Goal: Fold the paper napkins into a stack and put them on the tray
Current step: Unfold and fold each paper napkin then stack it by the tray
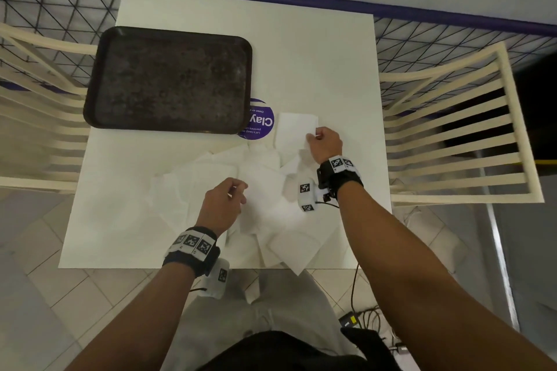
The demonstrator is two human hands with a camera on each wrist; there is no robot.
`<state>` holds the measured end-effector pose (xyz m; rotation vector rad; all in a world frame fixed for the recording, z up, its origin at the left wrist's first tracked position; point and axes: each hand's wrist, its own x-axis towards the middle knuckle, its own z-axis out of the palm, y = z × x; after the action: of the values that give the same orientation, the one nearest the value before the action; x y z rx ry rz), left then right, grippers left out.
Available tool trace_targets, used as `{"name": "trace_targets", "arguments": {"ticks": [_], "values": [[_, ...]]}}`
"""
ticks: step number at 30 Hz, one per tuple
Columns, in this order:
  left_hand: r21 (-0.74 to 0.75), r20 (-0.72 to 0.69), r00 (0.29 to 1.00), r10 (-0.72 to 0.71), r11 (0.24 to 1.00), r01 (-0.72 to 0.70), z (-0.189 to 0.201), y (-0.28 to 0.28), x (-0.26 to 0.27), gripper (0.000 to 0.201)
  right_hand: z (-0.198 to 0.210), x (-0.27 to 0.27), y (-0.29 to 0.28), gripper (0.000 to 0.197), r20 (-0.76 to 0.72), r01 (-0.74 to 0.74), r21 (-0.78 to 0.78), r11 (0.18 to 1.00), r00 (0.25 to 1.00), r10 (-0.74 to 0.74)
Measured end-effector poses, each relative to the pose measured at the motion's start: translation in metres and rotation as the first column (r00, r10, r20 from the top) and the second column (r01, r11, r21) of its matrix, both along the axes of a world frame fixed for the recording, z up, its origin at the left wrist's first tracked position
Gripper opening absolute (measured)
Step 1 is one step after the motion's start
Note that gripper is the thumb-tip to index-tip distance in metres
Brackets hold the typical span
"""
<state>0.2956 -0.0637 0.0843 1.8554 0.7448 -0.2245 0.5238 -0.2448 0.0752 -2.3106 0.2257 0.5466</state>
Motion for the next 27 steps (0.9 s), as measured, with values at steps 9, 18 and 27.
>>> {"name": "trace_targets", "arguments": {"ticks": [9,18,27], "values": [[-0.004,-0.047,0.999,-0.006,1.0,0.006,-0.01,-0.002,-0.004,0.017,-0.01,-0.006,-0.003,0.024,0.119,0.003,-0.117,0.993,0.993,0.011],[0.02,-0.068,0.993,-0.1,0.995,0.101,-0.016,-0.001,-0.008,0.016,-0.017,-0.083,-0.003,0.032,0.062,-0.557,-0.172,0.812,0.817,0.574],[0.008,-0.043,0.994,-0.105,0.994,0.105,-0.016,0.0,-0.02,0.017,-0.009,-0.093,0.002,0.012,-0.004,-0.49,-0.162,0.856,0.868,0.496]]}}
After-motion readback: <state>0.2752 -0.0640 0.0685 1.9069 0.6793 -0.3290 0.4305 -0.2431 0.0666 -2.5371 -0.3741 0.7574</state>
